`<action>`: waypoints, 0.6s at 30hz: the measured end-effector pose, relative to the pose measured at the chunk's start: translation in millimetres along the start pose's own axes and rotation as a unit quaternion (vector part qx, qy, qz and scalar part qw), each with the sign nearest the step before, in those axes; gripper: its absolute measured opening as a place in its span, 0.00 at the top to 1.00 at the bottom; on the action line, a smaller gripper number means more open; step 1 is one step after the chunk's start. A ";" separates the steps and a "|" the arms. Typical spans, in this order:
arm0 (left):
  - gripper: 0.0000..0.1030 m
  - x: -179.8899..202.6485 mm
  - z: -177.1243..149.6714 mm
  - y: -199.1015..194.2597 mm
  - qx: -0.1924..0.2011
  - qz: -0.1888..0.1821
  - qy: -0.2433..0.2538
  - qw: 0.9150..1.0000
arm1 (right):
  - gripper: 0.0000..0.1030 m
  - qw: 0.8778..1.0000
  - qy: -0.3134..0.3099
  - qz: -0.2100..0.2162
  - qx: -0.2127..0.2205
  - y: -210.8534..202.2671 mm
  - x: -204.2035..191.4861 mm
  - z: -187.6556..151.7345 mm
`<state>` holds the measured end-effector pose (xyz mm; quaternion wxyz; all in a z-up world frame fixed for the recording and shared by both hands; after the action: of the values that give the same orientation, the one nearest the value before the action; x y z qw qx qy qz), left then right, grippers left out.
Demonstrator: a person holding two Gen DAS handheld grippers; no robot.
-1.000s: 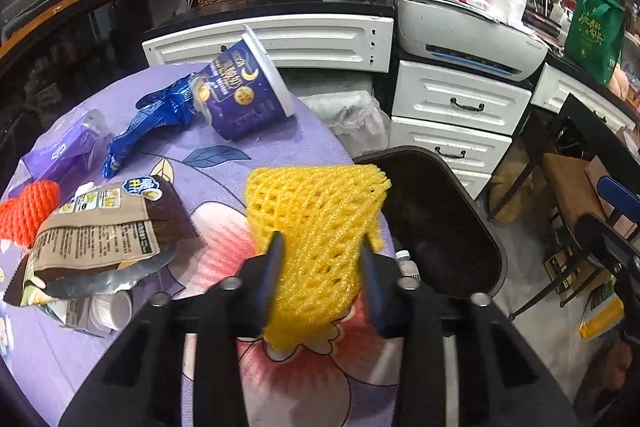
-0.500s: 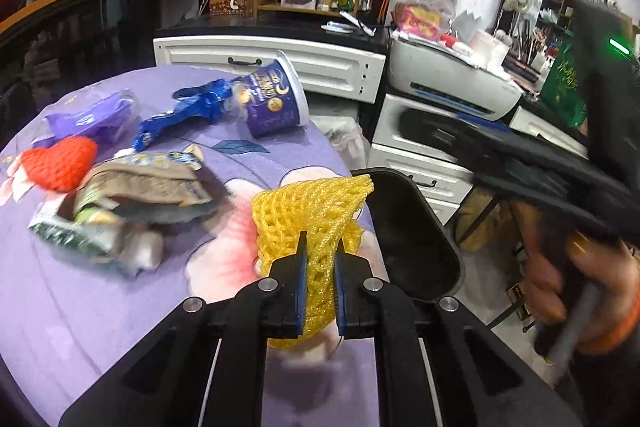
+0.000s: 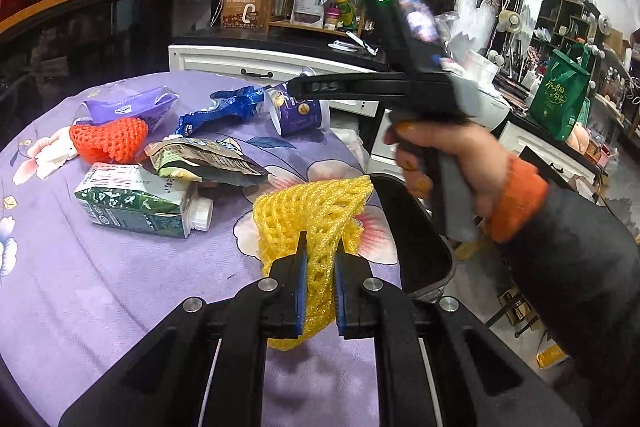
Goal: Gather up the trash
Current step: 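Grasp the blue yogurt cup by its rim with the right tool while the left tool holds the net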
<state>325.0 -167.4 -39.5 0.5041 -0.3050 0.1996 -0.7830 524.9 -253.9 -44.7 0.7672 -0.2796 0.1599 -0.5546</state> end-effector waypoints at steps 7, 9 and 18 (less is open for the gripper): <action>0.89 -5.0 -2.8 1.2 -0.004 -0.009 -0.007 1.000 | 0.84 0.999 0.006 0.028 -0.019 20.8 -11.7 -0.9; 0.90 -6.7 -4.8 -0.5 -0.004 -0.010 -0.008 1.000 | 0.91 0.999 0.005 0.036 -0.016 19.0 -16.7 -4.2; 0.90 -4.6 -9.5 -8.1 -0.003 -0.016 -0.015 1.000 | 0.93 0.999 0.010 0.038 0.024 -26.1 -29.0 -26.1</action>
<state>314.5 -159.9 -42.7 0.4937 -0.3209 0.1894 -0.7858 480.9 -239.1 -51.5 0.7923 -0.2495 0.1650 -0.5317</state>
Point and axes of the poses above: each gripper's, at about its wrist camera, not at the fingertips, and y roughly the way its jaws point, x to its right, z to its top, the point moved 1 cm from there along y, roughly the way its jaws point, and after that the axes turned 9 degrees about -y, right-handed, at the moved point
